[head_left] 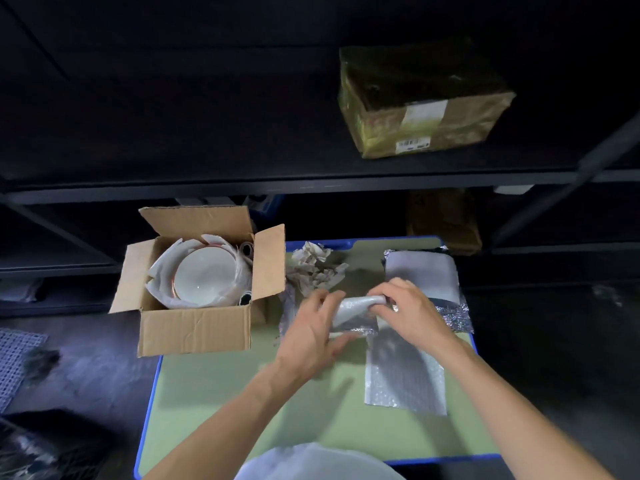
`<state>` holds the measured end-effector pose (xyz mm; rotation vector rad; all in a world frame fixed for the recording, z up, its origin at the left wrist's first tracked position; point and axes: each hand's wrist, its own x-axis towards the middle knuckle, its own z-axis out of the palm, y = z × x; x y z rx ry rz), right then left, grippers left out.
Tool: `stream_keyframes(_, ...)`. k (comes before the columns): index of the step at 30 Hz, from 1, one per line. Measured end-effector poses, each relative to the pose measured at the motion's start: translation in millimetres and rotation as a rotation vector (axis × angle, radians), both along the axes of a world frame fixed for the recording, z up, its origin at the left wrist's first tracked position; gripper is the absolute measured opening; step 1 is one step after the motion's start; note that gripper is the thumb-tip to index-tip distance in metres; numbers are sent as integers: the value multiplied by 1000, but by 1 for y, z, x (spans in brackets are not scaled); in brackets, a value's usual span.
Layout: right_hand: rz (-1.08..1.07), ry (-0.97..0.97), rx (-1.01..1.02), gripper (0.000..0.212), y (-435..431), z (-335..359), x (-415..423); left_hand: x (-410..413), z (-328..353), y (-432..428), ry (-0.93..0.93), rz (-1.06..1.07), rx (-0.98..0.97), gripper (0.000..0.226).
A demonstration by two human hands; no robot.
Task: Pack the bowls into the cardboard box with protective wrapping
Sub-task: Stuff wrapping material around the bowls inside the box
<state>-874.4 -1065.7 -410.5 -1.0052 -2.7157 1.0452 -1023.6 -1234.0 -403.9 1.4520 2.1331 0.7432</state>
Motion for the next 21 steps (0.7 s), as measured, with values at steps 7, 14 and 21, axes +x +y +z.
stream_keyframes(7,-23,21,-247,10,-22,37,12,7,21,-2,-181,28,65,27)
stream_keyframes(14,48,51,-209,43,-42,43,6,0,33,-25,-276,113,3,25)
stream_keyframes(21,38,190,-301,40,-57,44,2,-4,42,-40,-367,187,62,20)
